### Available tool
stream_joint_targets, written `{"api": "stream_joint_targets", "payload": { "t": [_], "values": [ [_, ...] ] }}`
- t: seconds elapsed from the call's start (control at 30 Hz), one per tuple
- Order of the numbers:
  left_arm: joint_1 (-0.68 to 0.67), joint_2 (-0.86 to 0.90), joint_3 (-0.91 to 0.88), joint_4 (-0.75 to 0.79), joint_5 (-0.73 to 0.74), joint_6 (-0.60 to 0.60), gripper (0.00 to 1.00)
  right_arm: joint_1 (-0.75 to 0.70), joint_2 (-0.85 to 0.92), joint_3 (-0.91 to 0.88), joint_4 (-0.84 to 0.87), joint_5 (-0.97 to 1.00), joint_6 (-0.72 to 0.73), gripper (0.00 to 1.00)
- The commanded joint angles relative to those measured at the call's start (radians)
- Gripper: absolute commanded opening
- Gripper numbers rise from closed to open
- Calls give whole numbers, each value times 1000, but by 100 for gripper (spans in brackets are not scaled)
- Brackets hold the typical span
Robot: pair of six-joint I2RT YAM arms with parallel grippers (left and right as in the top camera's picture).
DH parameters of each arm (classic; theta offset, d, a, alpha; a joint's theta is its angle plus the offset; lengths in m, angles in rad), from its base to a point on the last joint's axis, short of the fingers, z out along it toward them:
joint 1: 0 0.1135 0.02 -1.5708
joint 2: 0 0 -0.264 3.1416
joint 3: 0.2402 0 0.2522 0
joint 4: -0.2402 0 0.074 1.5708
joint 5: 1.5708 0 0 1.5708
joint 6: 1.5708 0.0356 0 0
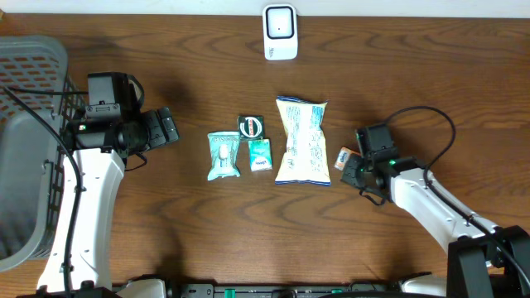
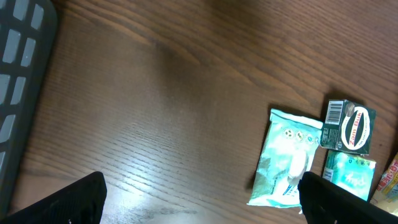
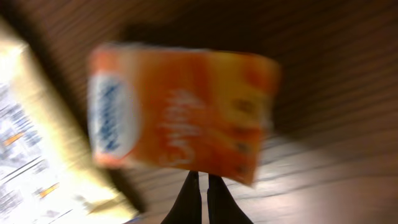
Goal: Scan the item barcode
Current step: 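Move the right gripper toward the orange Kleenex pack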
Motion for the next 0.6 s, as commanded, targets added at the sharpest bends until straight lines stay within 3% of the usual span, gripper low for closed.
{"api": "stream_joint_targets", "payload": {
  "t": [0.0,0.13,0.33,0.47,0.57],
  "values": [
    [3,7,9,0,-2,13,98,-57,-14,19,-2,106,-56,1],
    [3,7,9,0,-2,13,98,-102,-13,18,82,100,-58,1],
    [3,7,9,0,-2,13,98,-93,51,10,367,8,-118,2],
    [3,7,9,0,-2,13,98,-98,75,13,423,-88,-168,5],
    [3,7,9,0,-2,13,98,-105,47,53,387,-248,-188,13]
  ]
}}
